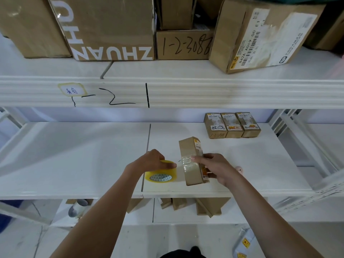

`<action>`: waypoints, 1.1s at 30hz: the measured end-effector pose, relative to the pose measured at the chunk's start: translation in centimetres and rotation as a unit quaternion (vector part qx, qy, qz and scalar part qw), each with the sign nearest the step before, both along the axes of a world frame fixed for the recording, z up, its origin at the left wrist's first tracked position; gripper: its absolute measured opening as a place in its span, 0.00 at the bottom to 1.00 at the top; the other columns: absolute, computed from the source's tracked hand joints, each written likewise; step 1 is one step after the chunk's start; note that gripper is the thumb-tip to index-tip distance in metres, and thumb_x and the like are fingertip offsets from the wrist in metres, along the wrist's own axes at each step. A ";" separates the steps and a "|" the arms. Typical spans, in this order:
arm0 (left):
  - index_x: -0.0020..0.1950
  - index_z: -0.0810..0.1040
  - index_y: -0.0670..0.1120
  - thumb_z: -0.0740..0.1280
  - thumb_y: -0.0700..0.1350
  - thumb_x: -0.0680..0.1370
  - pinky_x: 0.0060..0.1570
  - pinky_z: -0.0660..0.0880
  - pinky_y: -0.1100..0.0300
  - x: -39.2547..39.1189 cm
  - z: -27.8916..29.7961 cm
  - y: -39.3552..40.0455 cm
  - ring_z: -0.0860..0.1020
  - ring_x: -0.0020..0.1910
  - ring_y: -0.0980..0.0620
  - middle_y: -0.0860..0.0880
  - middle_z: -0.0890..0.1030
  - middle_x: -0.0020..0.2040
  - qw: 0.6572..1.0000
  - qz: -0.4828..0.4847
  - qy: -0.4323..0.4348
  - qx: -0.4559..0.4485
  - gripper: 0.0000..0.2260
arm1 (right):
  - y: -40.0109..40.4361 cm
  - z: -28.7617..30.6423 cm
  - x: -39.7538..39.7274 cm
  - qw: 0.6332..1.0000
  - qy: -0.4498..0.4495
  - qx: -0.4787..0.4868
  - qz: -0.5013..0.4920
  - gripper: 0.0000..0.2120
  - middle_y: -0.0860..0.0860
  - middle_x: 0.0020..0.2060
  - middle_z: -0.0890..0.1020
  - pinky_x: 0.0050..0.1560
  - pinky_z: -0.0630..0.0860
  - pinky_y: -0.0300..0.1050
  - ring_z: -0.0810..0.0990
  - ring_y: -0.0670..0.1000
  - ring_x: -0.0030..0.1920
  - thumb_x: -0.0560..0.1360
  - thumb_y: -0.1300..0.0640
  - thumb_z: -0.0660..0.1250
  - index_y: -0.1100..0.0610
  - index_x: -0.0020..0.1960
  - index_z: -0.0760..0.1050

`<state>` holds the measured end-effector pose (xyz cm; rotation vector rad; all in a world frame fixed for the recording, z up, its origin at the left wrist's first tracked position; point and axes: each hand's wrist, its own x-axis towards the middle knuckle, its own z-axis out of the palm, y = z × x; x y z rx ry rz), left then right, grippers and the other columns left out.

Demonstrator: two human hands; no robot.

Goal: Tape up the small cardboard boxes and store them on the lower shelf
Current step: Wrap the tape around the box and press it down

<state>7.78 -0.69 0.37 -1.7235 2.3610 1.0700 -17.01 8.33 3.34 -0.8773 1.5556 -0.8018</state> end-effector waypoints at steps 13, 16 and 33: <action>0.30 0.78 0.48 0.70 0.76 0.59 0.33 0.69 0.61 -1.1 0.4 0.5 0.75 0.29 0.55 0.55 0.75 0.26 0.996 0.028 0.085 0.018 0.30 | 0.9 -0.2 1.1 0.989 -0.149 0.005 0.015 0.25 0.58 0.55 0.86 0.55 0.77 0.52 0.84 0.57 0.54 0.71 0.46 0.76 0.60 0.62 0.81; 0.30 0.78 0.48 0.71 0.75 0.59 0.31 0.70 0.62 -1.3 0.0 0.8 0.76 0.28 0.56 0.55 0.76 0.27 0.997 0.033 0.075 0.001 0.30 | 0.6 -0.1 1.2 0.989 -0.146 0.019 0.013 0.19 0.54 0.55 0.86 0.59 0.80 0.51 0.83 0.54 0.59 0.77 0.47 0.72 0.57 0.62 0.82; 0.37 0.80 0.48 0.70 0.65 0.75 0.37 0.70 0.60 -1.1 0.5 0.8 0.77 0.36 0.53 0.50 0.78 0.36 0.995 -0.022 0.089 0.046 0.21 | 0.1 -0.7 1.6 0.993 0.096 0.018 -0.063 0.18 0.50 0.47 0.84 0.37 0.77 0.43 0.83 0.50 0.47 0.69 0.51 0.78 0.55 0.55 0.80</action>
